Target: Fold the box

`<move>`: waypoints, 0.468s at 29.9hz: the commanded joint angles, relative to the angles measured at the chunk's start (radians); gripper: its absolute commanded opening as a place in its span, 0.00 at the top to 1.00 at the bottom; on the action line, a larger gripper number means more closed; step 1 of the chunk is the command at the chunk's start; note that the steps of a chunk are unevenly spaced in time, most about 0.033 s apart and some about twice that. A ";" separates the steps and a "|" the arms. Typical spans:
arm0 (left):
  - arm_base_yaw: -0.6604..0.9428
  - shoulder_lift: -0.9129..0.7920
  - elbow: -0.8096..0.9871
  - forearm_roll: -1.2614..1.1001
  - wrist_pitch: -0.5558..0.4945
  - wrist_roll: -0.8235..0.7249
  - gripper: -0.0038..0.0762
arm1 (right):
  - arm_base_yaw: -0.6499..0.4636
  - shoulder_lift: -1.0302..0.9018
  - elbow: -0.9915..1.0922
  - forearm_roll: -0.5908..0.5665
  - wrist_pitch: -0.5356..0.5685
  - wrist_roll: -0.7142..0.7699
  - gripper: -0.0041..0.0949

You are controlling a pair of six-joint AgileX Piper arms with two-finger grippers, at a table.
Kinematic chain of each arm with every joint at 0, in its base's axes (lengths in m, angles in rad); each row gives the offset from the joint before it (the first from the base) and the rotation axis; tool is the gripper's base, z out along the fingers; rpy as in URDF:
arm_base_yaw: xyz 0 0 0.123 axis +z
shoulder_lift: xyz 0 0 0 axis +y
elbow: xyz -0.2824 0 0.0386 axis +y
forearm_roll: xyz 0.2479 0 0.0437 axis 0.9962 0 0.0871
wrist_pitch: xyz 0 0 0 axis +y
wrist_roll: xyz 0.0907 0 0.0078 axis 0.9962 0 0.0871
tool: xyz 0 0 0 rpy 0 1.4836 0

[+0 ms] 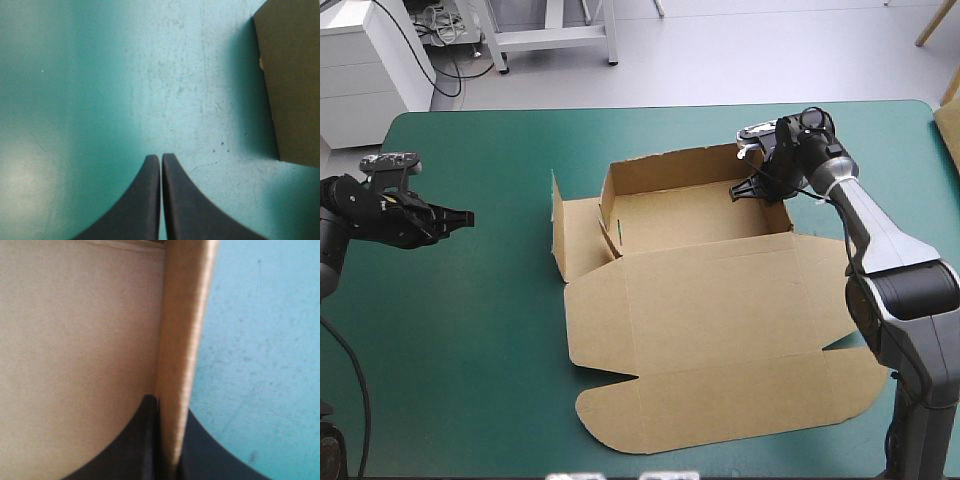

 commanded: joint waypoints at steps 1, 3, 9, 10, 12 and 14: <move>0.003 -0.032 -0.023 -0.018 -0.032 -0.002 0.96 | -0.004 -0.065 -0.040 0.032 0.040 -0.018 0.98; 0.003 -0.032 -0.023 -0.018 -0.032 -0.002 0.96 | -0.017 -0.086 -0.049 0.107 0.040 -0.023 0.98; 0.003 -0.015 -0.023 -0.021 -0.002 -0.002 0.84 | -0.087 -0.193 -0.049 0.244 0.040 -0.030 0.98; 0.003 -0.011 -0.023 -0.021 0.007 -0.002 0.79 | -0.103 -0.212 -0.049 0.258 0.040 -0.030 0.98; 0.003 0.001 -0.023 -0.036 0.024 -0.002 0.62 | -0.131 -0.260 -0.049 0.290 0.040 -0.042 0.98; 0.003 0.009 -0.023 -0.069 0.025 -0.002 0.45 | -0.153 -0.308 -0.049 0.315 0.040 -0.047 0.98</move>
